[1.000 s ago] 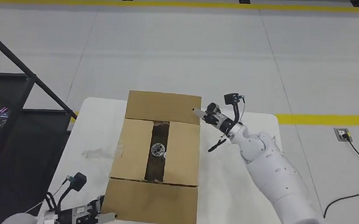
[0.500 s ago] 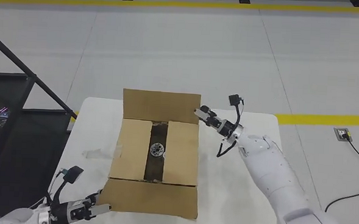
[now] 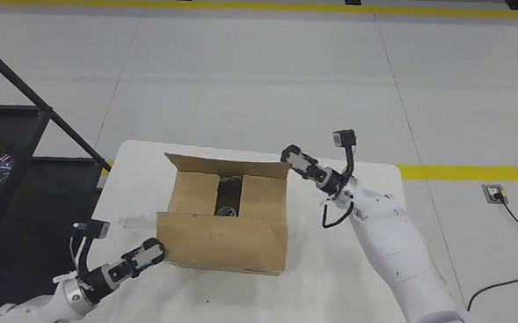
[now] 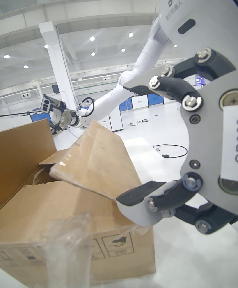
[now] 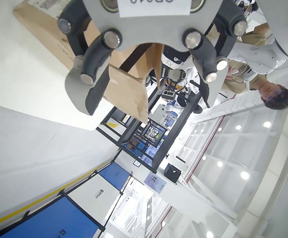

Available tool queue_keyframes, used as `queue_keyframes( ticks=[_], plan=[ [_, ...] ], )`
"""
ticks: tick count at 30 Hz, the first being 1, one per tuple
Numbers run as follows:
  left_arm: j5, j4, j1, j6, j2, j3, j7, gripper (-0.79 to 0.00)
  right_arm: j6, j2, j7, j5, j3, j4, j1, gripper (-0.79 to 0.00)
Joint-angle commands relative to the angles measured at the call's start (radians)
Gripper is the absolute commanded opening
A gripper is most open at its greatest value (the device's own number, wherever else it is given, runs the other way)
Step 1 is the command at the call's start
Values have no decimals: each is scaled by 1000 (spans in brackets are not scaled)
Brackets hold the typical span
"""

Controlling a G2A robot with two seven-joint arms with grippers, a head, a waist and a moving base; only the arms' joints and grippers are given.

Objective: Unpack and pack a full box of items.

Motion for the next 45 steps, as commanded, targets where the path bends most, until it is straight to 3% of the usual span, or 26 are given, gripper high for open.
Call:
queue_keyframes(
  ticks=[1, 12, 14, 17, 27, 31, 36, 45],
  plan=[
    [31, -14, -3, 14, -2, 12, 41, 0, 2, 15, 3, 9, -37, -42, -9, 0],
    [36, -16, -3, 15, -3, 14, 46, 0, 5, 18, 5, 10, -45, -47, -9, 0],
    [89, -35, -14, 32, -6, 27, 96, 0, 63, 36, 63, -119, -109, -115, 12, 0],
    [143, -53, -22, 57, -13, 68, 167, 0, 55, 80, 55, -136, -123, -139, 6, 0],
    [161, -56, -25, 54, -15, 73, 188, 0, 63, 80, 44, -139, -123, -149, -1, 0],
    [180, -65, -24, 68, -17, 79, 209, 0, 123, 87, 24, -170, -120, -227, -35, 0],
    [221, -77, -24, 82, -21, 93, 247, 0, 278, 103, 121, -141, -113, -323, -69, 0],
    [286, -78, -49, 142, -31, 129, 329, 0, 428, 138, 200, -133, -63, -498, -163, 0]
  ],
)
